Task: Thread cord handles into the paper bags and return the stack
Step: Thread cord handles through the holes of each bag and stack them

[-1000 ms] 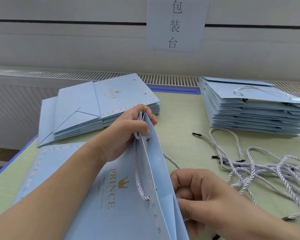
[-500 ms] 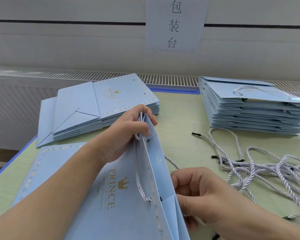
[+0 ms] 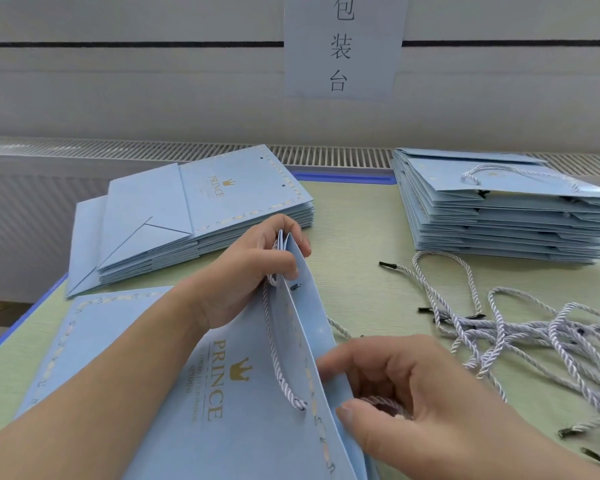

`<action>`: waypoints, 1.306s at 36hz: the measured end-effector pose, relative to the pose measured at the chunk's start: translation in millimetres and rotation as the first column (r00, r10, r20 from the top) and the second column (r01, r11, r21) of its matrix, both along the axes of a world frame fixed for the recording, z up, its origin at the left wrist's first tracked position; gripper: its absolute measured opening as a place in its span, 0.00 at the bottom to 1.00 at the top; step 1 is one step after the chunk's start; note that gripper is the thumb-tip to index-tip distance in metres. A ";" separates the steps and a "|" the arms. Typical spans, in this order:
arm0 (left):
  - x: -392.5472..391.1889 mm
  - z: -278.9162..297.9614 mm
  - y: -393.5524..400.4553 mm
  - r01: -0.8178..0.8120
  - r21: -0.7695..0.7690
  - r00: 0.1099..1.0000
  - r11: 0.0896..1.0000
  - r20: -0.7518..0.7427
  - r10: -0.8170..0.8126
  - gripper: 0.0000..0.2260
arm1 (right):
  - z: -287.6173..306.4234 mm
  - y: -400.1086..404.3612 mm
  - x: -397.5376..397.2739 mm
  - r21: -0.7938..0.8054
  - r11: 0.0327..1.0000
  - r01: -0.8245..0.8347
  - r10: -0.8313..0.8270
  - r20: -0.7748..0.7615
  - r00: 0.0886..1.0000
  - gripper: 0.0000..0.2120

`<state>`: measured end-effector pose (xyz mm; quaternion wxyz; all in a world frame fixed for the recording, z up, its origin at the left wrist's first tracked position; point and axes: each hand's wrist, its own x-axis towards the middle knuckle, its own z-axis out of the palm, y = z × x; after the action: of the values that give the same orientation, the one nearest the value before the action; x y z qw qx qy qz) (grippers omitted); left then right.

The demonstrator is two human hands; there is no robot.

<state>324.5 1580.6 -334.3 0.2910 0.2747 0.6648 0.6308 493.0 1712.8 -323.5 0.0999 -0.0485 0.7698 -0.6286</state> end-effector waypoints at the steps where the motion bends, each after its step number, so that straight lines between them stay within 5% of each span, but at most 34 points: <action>1: 0.0 -0.6 0.0 0.002 -0.007 1.000 1.000 -0.005 -0.002 0.13 | 0.2 0.2 -0.3 0.041 0.999 -0.010 0.009 0.009 1.000 0.15; 5: 0.8 -1.3 1.6 0.014 -0.024 1.000 1.000 -0.021 -0.014 0.13 | -2.5 0.4 -2.5 0.205 0.978 -0.028 0.028 0.001 1.000 0.15; 10: 0.4 -2.4 2.3 0.014 -0.037 0.999 0.999 -0.028 -0.015 0.14 | 0.1 -2.1 -5.5 0.139 0.989 -0.049 0.044 0.037 0.998 0.10; 15: -1.2 -1.1 1.2 -0.004 -0.028 1.000 1.000 -0.024 0.004 0.14 | -9.0 -3.2 -4.9 0.312 0.942 0.126 -0.065 -0.198 0.978 0.08; 19: -1.4 -1.0 0.8 -0.019 -0.025 0.999 0.999 -0.026 0.019 0.13 | -10.5 -1.5 -1.8 0.489 0.852 0.186 0.005 -0.362 0.932 0.13; 25: -0.8 -1.0 1.8 -0.053 -0.048 0.998 0.997 -0.034 0.052 0.12 | -13.2 -1.0 -1.8 0.590 0.743 0.316 0.082 -0.548 0.832 0.05; 32: -0.7 -2.5 5.3 -0.082 -0.080 0.996 0.993 -0.036 0.079 0.11 | -13.0 2.5 -11.1 0.532 0.837 0.131 0.144 -0.444 0.885 0.04; 37: -0.9 -3.3 5.2 -0.084 -0.090 0.996 0.992 -0.045 0.080 0.10 | -7.3 0.5 -13.7 0.672 0.686 0.279 0.267 -0.588 0.764 0.06; 43: -3.7 -2.6 3.0 -0.066 -0.059 0.998 0.996 0.006 0.067 0.10 | -16.1 1.9 -12.4 0.433 0.874 0.221 0.121 -0.634 0.764 0.06; 47: -3.7 -2.4 1.8 -0.050 -0.053 0.998 0.997 0.021 0.051 0.11 | -13.4 1.5 -10.7 0.515 0.796 0.317 0.178 -0.701 0.691 0.07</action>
<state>320.7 1582.4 -336.7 0.2897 0.2431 0.6844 0.6234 482.3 1714.3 -336.9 -0.2249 -0.2252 0.9045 -0.2839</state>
